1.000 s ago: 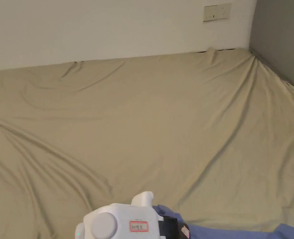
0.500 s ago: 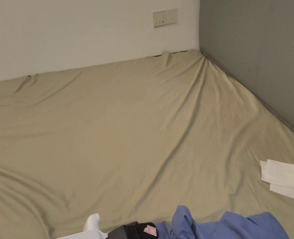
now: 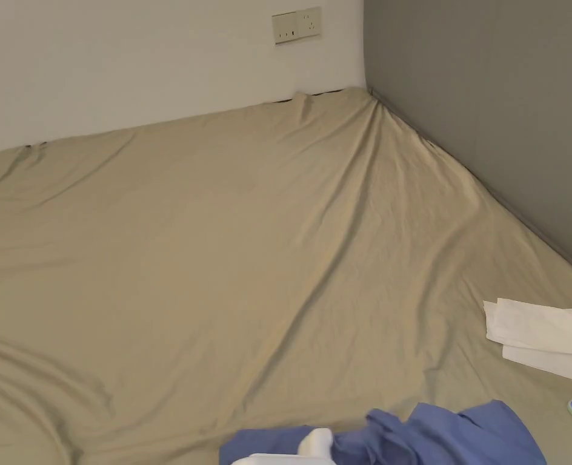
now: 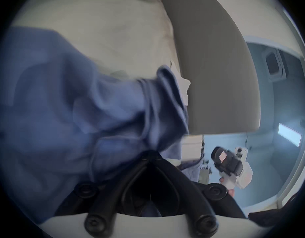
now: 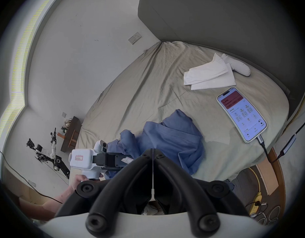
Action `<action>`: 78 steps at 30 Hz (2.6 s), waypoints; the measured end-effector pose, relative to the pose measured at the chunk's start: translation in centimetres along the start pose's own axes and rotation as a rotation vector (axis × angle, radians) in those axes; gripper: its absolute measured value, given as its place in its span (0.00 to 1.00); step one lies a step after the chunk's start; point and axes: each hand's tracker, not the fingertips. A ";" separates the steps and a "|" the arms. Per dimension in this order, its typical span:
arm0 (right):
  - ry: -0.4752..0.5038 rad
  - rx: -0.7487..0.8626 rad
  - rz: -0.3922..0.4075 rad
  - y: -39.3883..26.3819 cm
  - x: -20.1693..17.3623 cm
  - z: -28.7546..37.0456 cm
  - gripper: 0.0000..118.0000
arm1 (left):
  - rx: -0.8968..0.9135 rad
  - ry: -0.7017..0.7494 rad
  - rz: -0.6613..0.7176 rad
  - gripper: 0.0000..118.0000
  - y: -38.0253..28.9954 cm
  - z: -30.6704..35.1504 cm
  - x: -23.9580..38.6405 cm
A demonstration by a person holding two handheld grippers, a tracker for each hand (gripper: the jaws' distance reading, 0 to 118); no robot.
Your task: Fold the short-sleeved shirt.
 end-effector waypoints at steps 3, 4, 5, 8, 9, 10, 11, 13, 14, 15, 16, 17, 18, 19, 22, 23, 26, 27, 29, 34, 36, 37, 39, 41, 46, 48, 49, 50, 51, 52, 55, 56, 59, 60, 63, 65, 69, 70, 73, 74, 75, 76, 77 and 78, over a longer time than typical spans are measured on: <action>-0.008 -0.006 0.002 0.1 -0.1 -0.2 0.02 | 0.078 -0.054 0.059 0.00 -0.5 2.4 -0.2; -0.004 -0.005 0.002 0.1 -0.2 -0.2 0.02 | 0.130 -0.074 0.077 0.00 -0.6 4.5 -0.6; 0.003 -0.004 0.002 0.1 -0.3 -0.3 0.02 | 0.204 -0.064 0.072 0.00 -0.4 7.3 -1.2; 0.021 -0.007 0.001 0.3 -0.7 -1.0 0.02 | 0.330 0.041 0.049 0.00 -0.2 15.0 -2.6; 0.028 -0.013 0.002 0.3 -0.8 -1.4 0.02 | 0.377 0.067 0.055 0.00 -0.3 17.8 -3.5; 0.032 -0.022 0.006 0.5 -1.0 -1.8 0.02 | 0.398 0.066 0.075 0.00 -0.7 19.7 -4.5; 0.036 -0.031 0.014 0.4 -1.3 -2.2 0.02 | 0.419 0.062 0.112 0.00 -1.3 21.2 -5.5; 0.044 -0.049 0.032 0.3 -1.9 -2.8 0.02 | 0.427 0.082 0.140 0.00 -2.6 22.9 -7.6; 0.048 -0.055 0.037 0.3 -2.1 -3.1 0.02 | 0.414 0.072 0.135 0.00 -3.0 23.1 -8.6; 0.050 -0.062 0.040 0.2 -2.3 -3.3 0.02 | 0.385 0.020 0.149 0.04 -3.3 23.0 -9.8; 0.054 -0.067 0.042 0.0 -2.5 -3.5 0.02 | 0.365 -0.056 0.178 0.52 -3.5 22.6 -10.9; 0.053 -0.073 0.042 -0.1 -2.7 -3.7 0.02 | 0.373 -0.091 0.199 0.96 -3.8 21.9 -11.4; 0.048 -0.081 0.040 -0.1 -2.7 -3.9 0.02 | 0.372 -0.114 0.199 1.00 -3.7 21.1 -11.9; 0.043 -0.085 0.036 -0.2 -2.8 -3.9 0.02 | 0.325 -0.158 0.182 1.00 -3.2 19.7 -12.4; 0.043 -0.097 0.024 -0.3 -2.7 -3.9 0.02 | 0.296 -0.056 0.308 1.00 -3.1 17.9 -15.9; 0.036 -0.101 0.027 -0.4 -2.8 -3.8 0.02 | 0.306 -0.156 0.331 1.00 -3.2 17.4 -17.0; 0.016 -0.102 0.030 -0.4 -2.7 -3.7 0.03 | 0.350 -0.144 0.293 1.00 -2.0 16.6 -14.4; 0.014 -0.100 0.026 -0.5 -2.6 -3.6 0.03 | 0.356 -0.120 0.236 0.88 -2.0 16.2 -14.0; 0.011 -0.103 0.022 -0.5 -2.6 -3.6 0.03 | 0.320 -0.011 0.232 0.05 -1.9 14.9 -13.5; -0.010 -0.108 0.019 -0.6 -2.2 -3.6 0.03 | 0.308 -0.064 0.298 0.05 -1.6 15.6 -13.4; -0.011 -0.103 0.011 -0.6 -2.2 -3.5 0.03 | 0.282 -0.084 0.314 0.05 -1.3 16.6 -12.6; -0.011 -0.103 0.012 -0.7 -2.2 -3.5 0.03 | 0.279 -0.099 0.318 0.05 -0.6 17.6 -12.9; -0.021 -0.101 0.024 -0.7 -2.5 -3.6 0.03 | 0.263 -0.195 0.331 0.05 0.1 18.9 -11.4; -0.026 -0.102 0.034 -0.8 -2.8 -3.7 0.03 | 0.252 -0.230 0.315 0.05 0.4 19.3 -9.1; -0.026 -0.106 0.045 -0.6 -4.0 -4.4 0.03 | 0.224 -0.260 0.251 0.05 0.9 22.5 -8.5; -0.020 -0.114 0.064 -0.6 -4.6 -4.8 0.03 | 0.250 -0.260 0.273 0.05 0.5 24.9 -9.9; -0.018 -0.116 0.072 -0.6 -5.0 -5.0 0.03 | 0.258 -0.246 0.252 0.05 0.3 26.5 -10.6; -0.015 -0.120 0.079 -0.6 -5.4 -5.2 0.03 | 0.277 -0.201 0.273 0.05 0.1 28.2 -11.5; -0.008 -0.128 0.087 -0.6 -5.7 -5.5 0.03 | 0.290 -0.167 0.290 0.05 -0.4 30.0 -12.3; -0.003 -0.134 0.094 -0.6 -6.0 -5.8 0.03 | 0.333 -0.092 0.327 0.05 -0.8 31.8 -13.3; 0.008 -0.149 0.119 -0.6 -7.0 -6.7 0.03 | 0.331 0.021 0.423 0.05 -2.0 37.2 -15.6; 0.014 -0.154 0.128 -0.6 -7.3 -7.0 0.03 | 0.334 0.088 0.407 0.05 -2.4 38.8 -15.8; 0.027 -0.166 0.147 -0.7 -8.1 -7.9 0.03 | 0.375 0.239 0.399 0.05 -3.1 42.0 -15.8; 0.033 -0.170 0.148 -0.7 -8.2 -8.1 0.03 | 0.375 0.273 0.396 0.05 -3.5 41.8 -14.6; 0.046 -0.174 0.162 -0.7 -8.5 -8.2 0.03 | 0.394 0.352 0.368 0.05 -4.8 39.9 -11.2; 0.056 -0.170 0.172 -0.7 -8.4 -8.0 0.03 | 0.390 0.343 0.342 0.05 -5.0 38.2 -9.2; 0.072 -0.161 0.161 -0.6 -7.5 -7.0 0.03 | 0.357 0.437 0.201 0.05 -3.8 33.1 -3.9; 0.073 -0.155 0.162 -0.5 -7.2 -6.6 0.03 | 0.340 0.447 0.158 0.05 -3.3 31.3 -2.5; 0.067 -0.133 0.156 -0.5 -6.1 -5.4 0.03 | 0.209 0.370 0.047 0.05 -1.3 25.8 -0.9; 0.063 -0.126 0.147 -0.4 -5.7 -4.9 0.03 | 0.190 0.325 0.031 0.05 -0.8 23.7 -0.4; 0.060 -0.119 0.137 -0.4 -5.2 -4.5 0.03 | 0.169 0.290 0.026 0.12 -0.4 21.9 0.0; 0.058 -0.116 0.131 -0.4 -4.8 -4.1 0.03 | 0.140 0.264 0.029 0.56 -0.1 20.5 0.4; 0.053 -0.109 0.127 -0.4 -4.5 -3.7 0.03 | 0.108 0.217 0.017 0.93 0.0 19.8 0.5; 0.043 -0.097 0.124 -0.4 -4.2 -3.2 0.03 | 0.108 0.161 0.017 1.00 -0.1 19.2 0.6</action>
